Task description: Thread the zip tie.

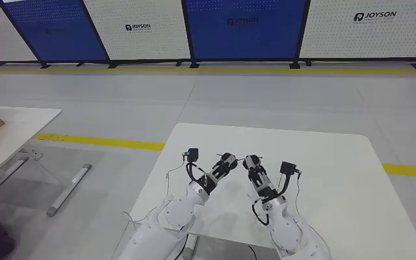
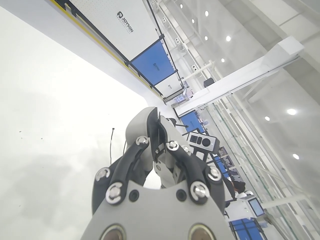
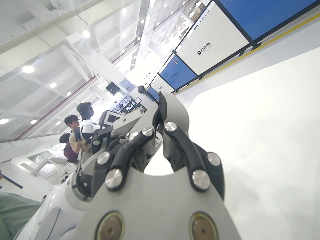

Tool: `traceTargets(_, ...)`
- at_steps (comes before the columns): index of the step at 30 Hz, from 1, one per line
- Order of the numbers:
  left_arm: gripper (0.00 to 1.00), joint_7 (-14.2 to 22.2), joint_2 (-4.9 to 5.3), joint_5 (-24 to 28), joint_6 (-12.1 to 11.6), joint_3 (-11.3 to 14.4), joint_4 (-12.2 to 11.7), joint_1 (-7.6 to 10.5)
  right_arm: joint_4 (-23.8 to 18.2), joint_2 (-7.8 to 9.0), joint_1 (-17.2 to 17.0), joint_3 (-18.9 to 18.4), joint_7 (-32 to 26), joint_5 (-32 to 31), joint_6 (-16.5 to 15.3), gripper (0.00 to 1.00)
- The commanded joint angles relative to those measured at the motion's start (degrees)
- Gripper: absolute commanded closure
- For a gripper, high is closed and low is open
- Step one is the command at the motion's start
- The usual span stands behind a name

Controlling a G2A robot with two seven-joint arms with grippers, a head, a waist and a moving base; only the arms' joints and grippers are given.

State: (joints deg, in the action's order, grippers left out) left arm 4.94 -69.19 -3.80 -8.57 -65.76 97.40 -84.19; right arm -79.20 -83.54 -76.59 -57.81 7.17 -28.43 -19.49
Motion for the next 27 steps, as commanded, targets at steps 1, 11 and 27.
traceTargets(1, 1.0, 0.2, 0.03, 0.0, -0.1, -0.2, 0.1, -0.13, 0.5, 0.01, 0.2, 0.1, -0.2, 0.1, 0.0, 1.0)
traceTargets(11, 1.0, 0.0, -0.05, -0.9, 0.3, -0.1, -0.4, 0.12, 1.4, -0.15, 1.2, 0.9, -1.0, 0.6, 0.0, 1.0)
traceTargets(27, 1.0, -1.1, -0.34, -2.2, 1.3, 0.5, -0.5, 0.59, 0.3, 0.49, 1.0, 0.7, -1.8, 1.0, 0.0, 1.0)
